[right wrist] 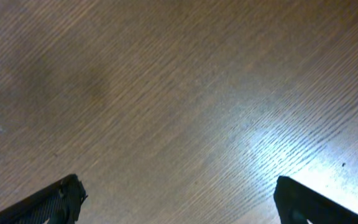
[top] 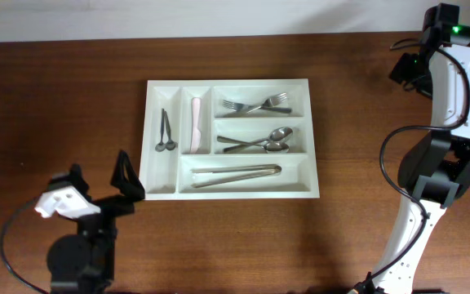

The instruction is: Pack container

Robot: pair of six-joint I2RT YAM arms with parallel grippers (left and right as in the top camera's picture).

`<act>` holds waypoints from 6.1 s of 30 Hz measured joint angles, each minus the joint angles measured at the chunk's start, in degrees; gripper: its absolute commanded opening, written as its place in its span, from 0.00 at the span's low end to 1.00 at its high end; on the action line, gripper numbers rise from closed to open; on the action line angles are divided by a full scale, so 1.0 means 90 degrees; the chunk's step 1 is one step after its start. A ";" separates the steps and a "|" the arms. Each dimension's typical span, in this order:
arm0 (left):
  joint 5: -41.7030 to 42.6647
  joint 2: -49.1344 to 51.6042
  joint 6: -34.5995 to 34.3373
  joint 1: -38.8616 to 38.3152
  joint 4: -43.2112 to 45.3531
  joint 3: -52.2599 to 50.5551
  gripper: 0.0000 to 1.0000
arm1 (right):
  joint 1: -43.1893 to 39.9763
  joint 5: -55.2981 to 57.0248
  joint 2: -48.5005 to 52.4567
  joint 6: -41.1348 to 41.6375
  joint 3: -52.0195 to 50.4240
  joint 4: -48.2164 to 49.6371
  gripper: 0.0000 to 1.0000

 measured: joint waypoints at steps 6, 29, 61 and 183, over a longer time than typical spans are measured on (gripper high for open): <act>0.0325 -0.0826 0.0381 -0.0002 0.0005 -0.0733 0.99 | 0.0000 0.0000 0.0000 0.0000 0.0000 0.0002 0.99; 0.0852 -0.2115 0.0738 0.0345 -0.0845 -0.2164 0.99 | 0.0000 0.0000 0.0000 0.0000 0.0000 -0.0002 0.99; 0.0916 -0.2118 0.0906 0.0427 -0.1450 -0.2227 0.99 | 0.0000 0.0002 0.0000 0.0002 0.0000 0.0000 0.99; 0.0916 -0.2130 0.0908 0.0427 -0.1435 -0.2234 0.99 | 0.1936 -0.1389 -1.5203 -0.1047 -1.5045 0.7385 0.99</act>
